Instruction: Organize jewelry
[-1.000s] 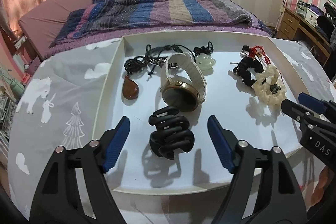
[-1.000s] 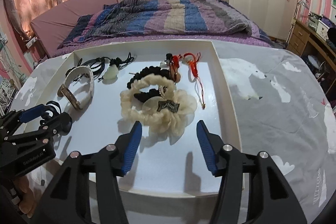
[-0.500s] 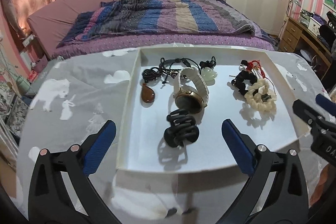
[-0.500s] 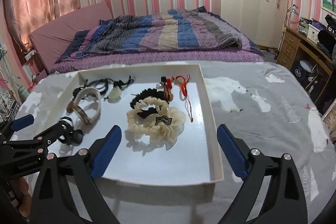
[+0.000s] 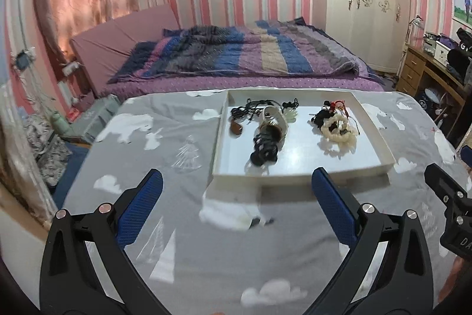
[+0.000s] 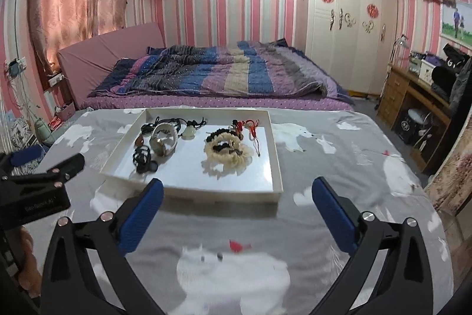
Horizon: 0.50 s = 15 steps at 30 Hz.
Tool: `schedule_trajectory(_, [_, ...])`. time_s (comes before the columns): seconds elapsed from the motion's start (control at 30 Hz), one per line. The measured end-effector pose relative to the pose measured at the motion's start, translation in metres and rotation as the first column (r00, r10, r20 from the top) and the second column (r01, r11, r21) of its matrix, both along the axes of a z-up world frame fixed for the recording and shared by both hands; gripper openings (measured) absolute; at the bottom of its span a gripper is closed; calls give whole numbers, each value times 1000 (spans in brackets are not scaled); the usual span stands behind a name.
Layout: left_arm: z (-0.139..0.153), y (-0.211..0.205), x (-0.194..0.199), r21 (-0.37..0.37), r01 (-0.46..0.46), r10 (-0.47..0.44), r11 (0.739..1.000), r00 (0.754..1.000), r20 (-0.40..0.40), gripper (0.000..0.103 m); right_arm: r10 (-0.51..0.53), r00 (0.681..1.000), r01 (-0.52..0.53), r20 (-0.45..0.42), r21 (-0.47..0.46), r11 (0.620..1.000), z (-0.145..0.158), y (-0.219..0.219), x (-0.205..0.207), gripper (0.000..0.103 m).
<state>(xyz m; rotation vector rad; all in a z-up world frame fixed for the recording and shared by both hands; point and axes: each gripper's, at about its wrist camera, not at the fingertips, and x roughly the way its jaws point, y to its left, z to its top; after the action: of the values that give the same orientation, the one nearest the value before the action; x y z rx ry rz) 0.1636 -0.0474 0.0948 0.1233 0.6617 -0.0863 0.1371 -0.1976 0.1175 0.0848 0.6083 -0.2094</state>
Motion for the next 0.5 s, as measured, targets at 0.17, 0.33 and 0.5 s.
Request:
schedule_trajectory(0.17, [-11, 14, -41, -34, -26, 26, 999, 1000, 7, 100, 17, 1000, -17, 1, -25, 1000, -10, 11, -35, 101])
schedule_trajectory(0.33, [-24, 17, -59, -18, -52, 53, 999, 996, 72, 100, 6, 1000, -4, 30, -52, 999, -14, 17, -44, 101])
schedule_trajectory(0.5, [-36, 20, -52, -19, -48, 49, 999, 996, 76, 100, -4, 999, 6, 52, -56, 998, -24, 20, -46, 101])
